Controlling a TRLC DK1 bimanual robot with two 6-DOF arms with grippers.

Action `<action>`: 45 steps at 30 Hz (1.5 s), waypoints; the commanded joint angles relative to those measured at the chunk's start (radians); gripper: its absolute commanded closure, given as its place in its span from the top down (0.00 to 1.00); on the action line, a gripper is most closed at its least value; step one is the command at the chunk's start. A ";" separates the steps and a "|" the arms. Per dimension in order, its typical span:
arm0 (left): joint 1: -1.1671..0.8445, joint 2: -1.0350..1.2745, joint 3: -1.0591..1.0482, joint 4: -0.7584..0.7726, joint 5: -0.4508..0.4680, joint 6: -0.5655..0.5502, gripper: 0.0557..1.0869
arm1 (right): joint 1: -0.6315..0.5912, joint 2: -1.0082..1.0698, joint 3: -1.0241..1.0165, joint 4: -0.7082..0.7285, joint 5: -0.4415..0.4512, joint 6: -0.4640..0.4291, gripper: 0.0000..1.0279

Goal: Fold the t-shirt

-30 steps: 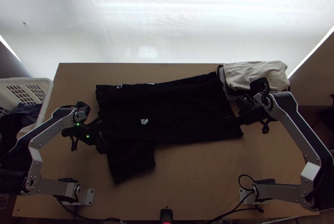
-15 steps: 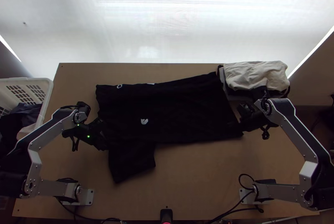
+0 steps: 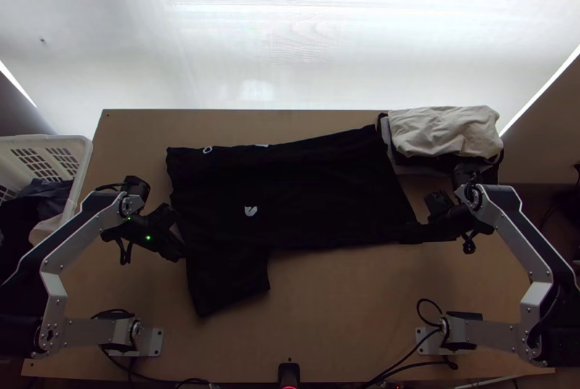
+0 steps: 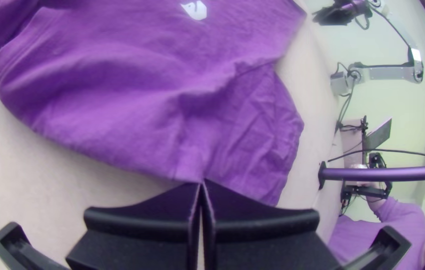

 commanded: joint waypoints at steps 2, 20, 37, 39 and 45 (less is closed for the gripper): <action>0.014 -0.006 0.020 -0.012 0.001 -0.010 0.04 | -0.029 0.030 -0.028 0.077 -0.001 -0.035 0.82; 0.032 -0.008 0.075 -0.055 0.001 -0.022 0.04 | -0.122 0.135 0.026 0.146 0.032 -0.116 0.57; 0.103 -0.051 0.106 -0.124 0.001 -0.006 0.04 | -0.081 0.153 0.008 0.193 0.023 -0.110 0.03; 0.113 -0.063 0.110 -0.124 0.002 -0.010 0.04 | -0.086 0.110 0.014 0.173 0.025 -0.108 0.03; 0.152 -0.058 0.133 -0.125 0.016 -0.011 0.04 | -0.098 -0.002 0.078 0.129 0.025 -0.087 0.03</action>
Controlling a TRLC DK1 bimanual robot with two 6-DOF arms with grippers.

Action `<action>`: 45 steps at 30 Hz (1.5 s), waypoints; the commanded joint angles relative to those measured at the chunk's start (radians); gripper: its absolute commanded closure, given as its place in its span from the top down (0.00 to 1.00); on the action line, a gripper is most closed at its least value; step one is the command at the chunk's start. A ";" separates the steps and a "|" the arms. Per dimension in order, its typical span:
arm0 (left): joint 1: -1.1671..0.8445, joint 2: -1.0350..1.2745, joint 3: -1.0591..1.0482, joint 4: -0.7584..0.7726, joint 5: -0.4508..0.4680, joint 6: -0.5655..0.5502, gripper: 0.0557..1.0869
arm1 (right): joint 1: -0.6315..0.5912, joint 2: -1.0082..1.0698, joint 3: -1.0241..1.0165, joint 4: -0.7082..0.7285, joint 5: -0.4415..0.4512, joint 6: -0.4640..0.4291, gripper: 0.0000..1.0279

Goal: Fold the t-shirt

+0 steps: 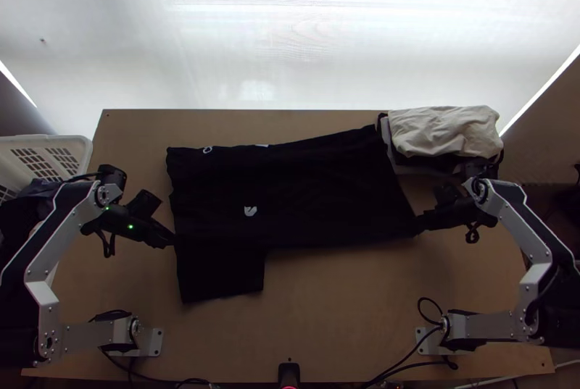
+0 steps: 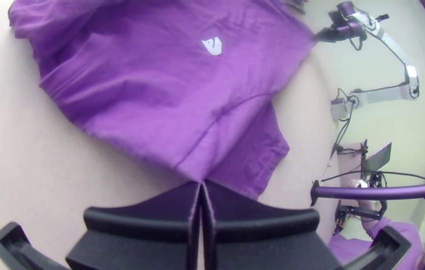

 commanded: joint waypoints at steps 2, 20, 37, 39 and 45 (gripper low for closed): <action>0.043 -0.005 0.033 -0.005 0.022 -0.009 0.04 | -0.002 -0.106 0.081 -0.058 0.001 0.024 0.03; 0.149 0.007 0.189 0.046 0.105 -0.175 0.04 | 0.115 -0.011 0.350 -0.107 0.001 0.103 0.03; 0.112 0.170 0.407 0.087 0.119 -0.348 0.03 | 0.175 0.260 0.698 -0.185 0.034 0.149 0.03; 0.111 0.196 0.452 0.061 0.111 -0.360 0.04 | 0.170 0.283 0.746 -0.218 0.037 0.147 0.03; 0.058 0.273 0.597 -0.081 -0.039 -0.400 0.03 | 0.170 0.310 0.815 -0.294 0.037 0.146 0.03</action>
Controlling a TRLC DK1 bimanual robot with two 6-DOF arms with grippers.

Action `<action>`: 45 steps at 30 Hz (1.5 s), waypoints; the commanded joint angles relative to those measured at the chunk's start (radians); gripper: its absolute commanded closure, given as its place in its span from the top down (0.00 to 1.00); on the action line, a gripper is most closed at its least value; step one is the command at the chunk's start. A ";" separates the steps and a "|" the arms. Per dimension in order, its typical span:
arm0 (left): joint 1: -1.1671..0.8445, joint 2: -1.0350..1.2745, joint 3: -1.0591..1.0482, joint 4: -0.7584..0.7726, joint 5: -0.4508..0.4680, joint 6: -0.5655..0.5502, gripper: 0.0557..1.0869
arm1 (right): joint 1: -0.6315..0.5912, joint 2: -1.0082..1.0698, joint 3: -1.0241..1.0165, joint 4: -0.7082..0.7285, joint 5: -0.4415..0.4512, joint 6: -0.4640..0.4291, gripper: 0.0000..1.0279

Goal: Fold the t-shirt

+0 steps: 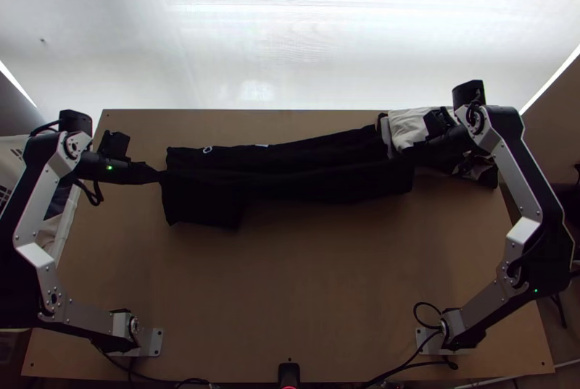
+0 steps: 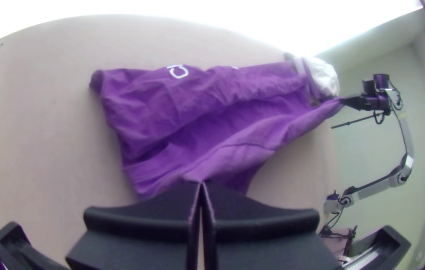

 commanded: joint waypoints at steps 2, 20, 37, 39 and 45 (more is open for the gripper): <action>-0.058 0.121 0.220 -0.206 -0.118 -0.045 0.03 | 0.005 0.056 0.120 -0.097 0.009 0.004 0.03; -0.071 0.369 0.414 -0.304 -0.178 -0.084 0.03 | 0.048 0.297 0.454 -0.310 0.037 -0.005 0.03; 0.012 0.624 0.655 -0.298 -0.201 -0.174 0.03 | 0.094 0.523 0.661 -0.290 0.097 -0.062 0.03; 0.014 0.652 0.676 -0.296 -0.202 -0.174 0.03 | 0.100 0.533 0.664 -0.268 0.097 -0.065 0.03; 0.006 0.730 0.747 -0.296 -0.204 -0.174 0.03 | 0.117 0.587 0.692 -0.178 0.112 -0.074 0.03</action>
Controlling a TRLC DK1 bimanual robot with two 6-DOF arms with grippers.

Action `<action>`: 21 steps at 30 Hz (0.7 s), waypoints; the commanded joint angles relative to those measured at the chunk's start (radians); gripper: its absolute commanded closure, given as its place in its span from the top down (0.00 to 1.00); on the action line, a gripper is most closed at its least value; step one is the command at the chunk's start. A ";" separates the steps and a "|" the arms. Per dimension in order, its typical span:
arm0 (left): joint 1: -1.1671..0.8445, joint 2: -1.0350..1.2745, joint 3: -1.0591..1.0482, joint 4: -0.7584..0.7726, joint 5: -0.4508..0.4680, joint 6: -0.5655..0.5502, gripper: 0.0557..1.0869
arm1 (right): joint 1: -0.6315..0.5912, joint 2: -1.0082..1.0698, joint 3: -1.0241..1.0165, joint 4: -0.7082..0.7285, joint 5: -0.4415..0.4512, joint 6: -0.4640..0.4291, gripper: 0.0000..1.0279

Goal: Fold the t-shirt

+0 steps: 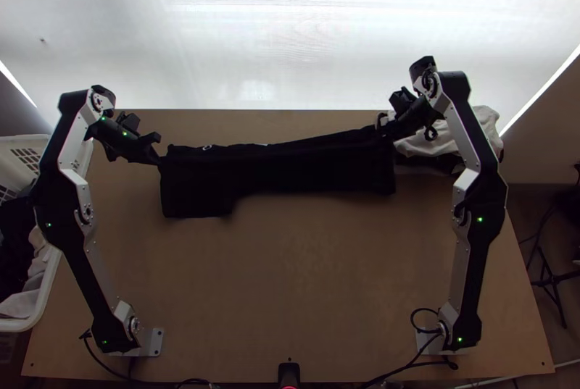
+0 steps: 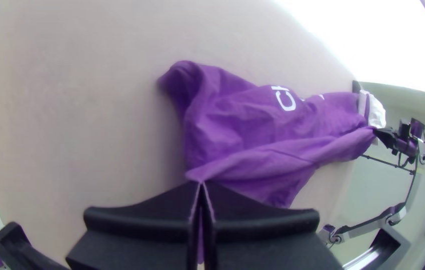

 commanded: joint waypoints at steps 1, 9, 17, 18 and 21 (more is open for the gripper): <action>-0.001 0.101 0.092 0.003 -0.004 -0.006 0.03 | 0.022 0.071 0.042 0.089 0.030 -0.013 0.03; -0.012 0.190 0.142 0.005 -0.029 -0.003 0.03 | 0.048 0.142 0.051 0.189 0.100 -0.065 0.03; -0.010 0.231 0.155 0.009 -0.034 0.001 0.03 | 0.045 0.202 0.034 0.244 0.137 -0.060 0.03; -0.010 0.234 0.155 0.009 -0.035 0.004 0.03 | 0.045 0.203 0.031 0.256 0.145 -0.057 0.03; -0.010 0.237 0.155 0.009 -0.041 0.011 0.03 | 0.043 0.211 0.031 0.282 0.159 -0.057 0.03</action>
